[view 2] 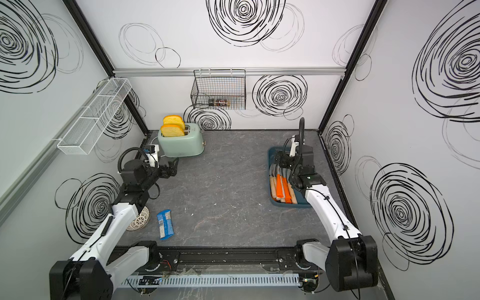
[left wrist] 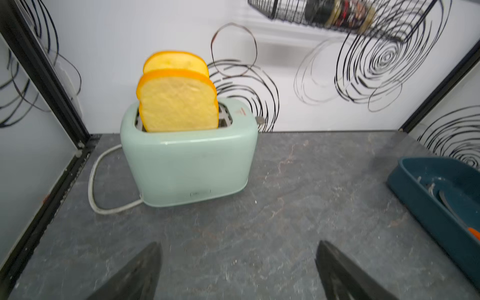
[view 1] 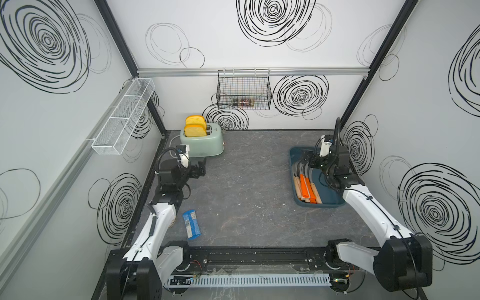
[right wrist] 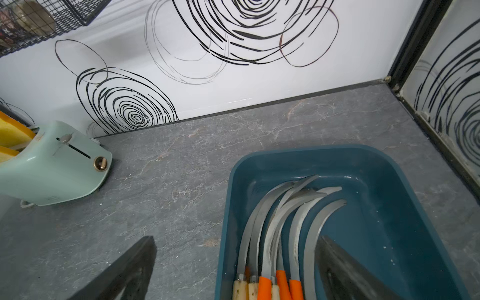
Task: Put small sickles into storage boxes
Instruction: Place the sickle in the storage box, then reset both arms
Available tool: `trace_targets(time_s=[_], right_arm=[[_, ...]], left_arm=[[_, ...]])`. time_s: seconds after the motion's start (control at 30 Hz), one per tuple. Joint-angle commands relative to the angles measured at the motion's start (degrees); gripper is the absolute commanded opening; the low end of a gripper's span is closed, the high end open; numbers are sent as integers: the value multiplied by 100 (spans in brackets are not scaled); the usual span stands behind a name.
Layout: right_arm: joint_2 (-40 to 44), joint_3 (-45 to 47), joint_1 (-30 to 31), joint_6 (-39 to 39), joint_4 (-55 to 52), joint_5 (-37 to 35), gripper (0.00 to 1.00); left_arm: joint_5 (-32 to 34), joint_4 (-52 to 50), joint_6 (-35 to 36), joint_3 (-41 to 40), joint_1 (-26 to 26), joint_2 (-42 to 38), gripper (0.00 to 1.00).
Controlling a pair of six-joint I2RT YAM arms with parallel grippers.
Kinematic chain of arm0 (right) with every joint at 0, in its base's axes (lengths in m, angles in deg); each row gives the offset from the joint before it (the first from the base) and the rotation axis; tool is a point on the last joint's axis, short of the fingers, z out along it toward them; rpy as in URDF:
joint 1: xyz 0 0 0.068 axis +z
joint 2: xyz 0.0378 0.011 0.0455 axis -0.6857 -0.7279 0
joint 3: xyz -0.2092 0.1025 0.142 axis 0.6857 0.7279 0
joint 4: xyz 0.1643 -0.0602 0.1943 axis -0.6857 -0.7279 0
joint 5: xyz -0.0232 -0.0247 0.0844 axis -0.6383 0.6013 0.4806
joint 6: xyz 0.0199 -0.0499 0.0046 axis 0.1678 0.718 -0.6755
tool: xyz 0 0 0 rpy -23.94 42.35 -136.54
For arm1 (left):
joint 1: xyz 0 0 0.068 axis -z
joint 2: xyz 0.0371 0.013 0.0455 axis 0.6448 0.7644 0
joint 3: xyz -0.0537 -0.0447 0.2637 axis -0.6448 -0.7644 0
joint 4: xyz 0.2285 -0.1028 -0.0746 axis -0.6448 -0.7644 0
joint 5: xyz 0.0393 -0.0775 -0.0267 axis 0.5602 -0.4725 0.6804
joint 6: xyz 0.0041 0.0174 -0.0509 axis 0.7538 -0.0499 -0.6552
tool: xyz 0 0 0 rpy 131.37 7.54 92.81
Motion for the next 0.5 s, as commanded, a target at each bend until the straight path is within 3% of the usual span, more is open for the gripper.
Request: trace_targets(time_s=[0.0, 0.27, 0.47], right_arm=[[279, 457, -32, 701, 1202, -97, 98], [612, 1636, -894, 590, 2137, -516, 98], [485, 2565, -1275, 571, 2921, -877, 98]], left_arm=[[294, 1819, -77, -698, 34, -31, 96], [466, 4092, 372, -1902, 208, 892, 96], [525, 5137, 446, -2067, 330, 1742, 96]])
